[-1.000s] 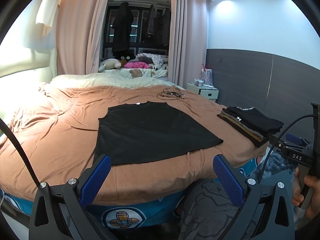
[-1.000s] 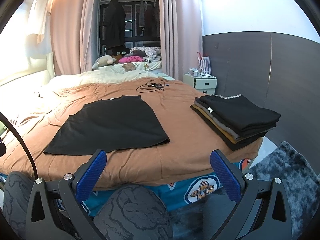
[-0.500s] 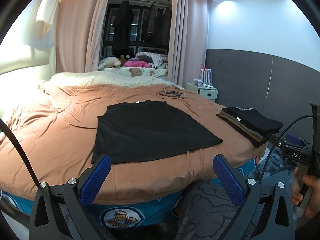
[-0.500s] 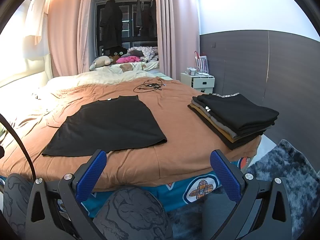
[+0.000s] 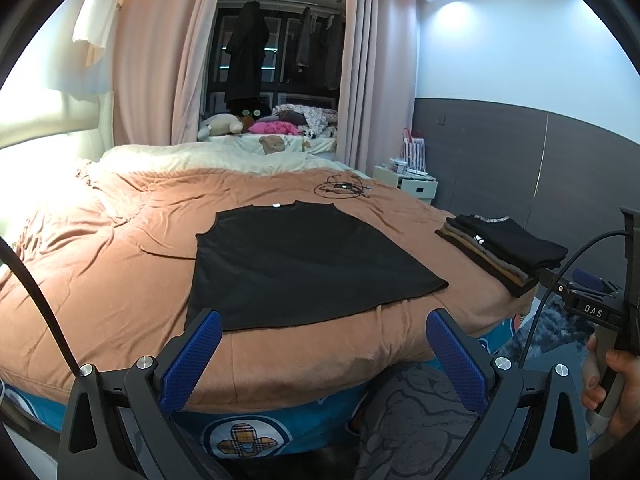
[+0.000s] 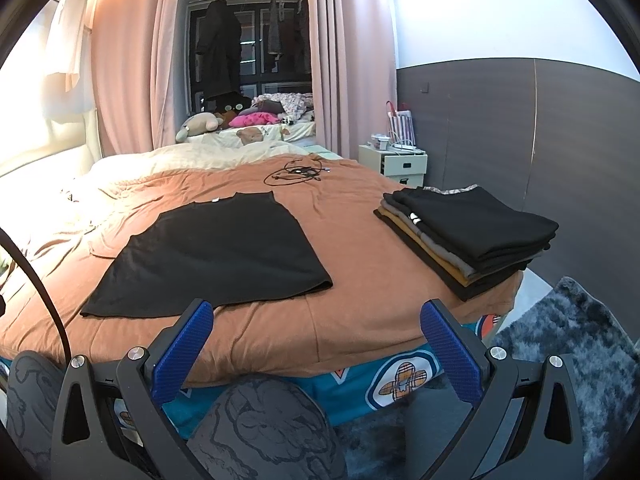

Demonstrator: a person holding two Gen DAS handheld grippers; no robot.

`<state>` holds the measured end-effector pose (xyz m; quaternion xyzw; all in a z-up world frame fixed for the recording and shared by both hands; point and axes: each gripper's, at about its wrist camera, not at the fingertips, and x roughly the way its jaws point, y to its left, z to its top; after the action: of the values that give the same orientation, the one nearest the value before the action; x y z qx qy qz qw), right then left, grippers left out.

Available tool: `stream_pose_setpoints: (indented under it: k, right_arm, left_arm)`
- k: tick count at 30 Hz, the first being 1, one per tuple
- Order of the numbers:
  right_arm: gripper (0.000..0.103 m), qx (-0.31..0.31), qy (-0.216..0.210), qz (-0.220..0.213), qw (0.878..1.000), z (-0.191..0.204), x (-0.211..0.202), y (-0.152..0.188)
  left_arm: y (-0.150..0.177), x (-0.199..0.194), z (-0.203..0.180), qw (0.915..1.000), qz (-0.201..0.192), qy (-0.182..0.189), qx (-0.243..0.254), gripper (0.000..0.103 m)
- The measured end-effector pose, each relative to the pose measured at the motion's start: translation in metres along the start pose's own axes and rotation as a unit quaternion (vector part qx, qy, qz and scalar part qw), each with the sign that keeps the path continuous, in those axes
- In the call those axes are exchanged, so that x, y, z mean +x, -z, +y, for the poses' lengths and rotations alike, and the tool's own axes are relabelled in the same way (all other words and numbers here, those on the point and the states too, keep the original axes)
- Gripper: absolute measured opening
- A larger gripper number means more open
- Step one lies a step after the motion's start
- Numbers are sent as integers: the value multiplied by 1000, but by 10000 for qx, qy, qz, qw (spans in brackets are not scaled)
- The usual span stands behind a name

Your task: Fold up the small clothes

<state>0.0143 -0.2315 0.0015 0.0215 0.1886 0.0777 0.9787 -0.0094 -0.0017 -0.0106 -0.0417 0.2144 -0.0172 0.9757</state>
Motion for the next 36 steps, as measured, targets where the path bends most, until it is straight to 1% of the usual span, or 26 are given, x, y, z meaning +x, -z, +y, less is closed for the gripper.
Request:
stream_pose_setpoints:
  k: [18, 21, 23, 26, 28, 30, 32, 36]
  right_arm:
    - [103, 85, 7, -6, 10000, -6, -4, -1]
    - [103, 173, -23, 20, 9998, -7, -1, -4]
    - [103, 201, -29, 42, 9998, -7, 4, -7]
    - [103, 173, 19, 72, 9998, -4, 15, -10]
    - [103, 191, -34, 85, 9998, -3, 22, -9]
    - [103, 221, -142, 108, 9996, -3, 31, -11]
    - [103, 254, -235, 151, 9993, -4, 44, -15]
    - [103, 164, -231, 220, 9994, -3, 71, -24]
  left_arm:
    - [3, -7, -1, 10000, -41, 19, 23, 102]
    - [1, -8, 5, 10000, 6, -63, 17, 102]
    - [-3, -8, 11, 10000, 25, -52, -8, 102]
    - [-5, -2, 25, 9998, 56, -172, -63, 102]
    - [-4, 5, 38, 9996, 95, -170, -194, 102]
    - [-4, 16, 53, 9989, 150, -273, -336, 100]
    - [-5, 28, 68, 9979, 253, -326, -505, 91]
    - [-8, 53, 98, 9951, 412, -430, -788, 84]
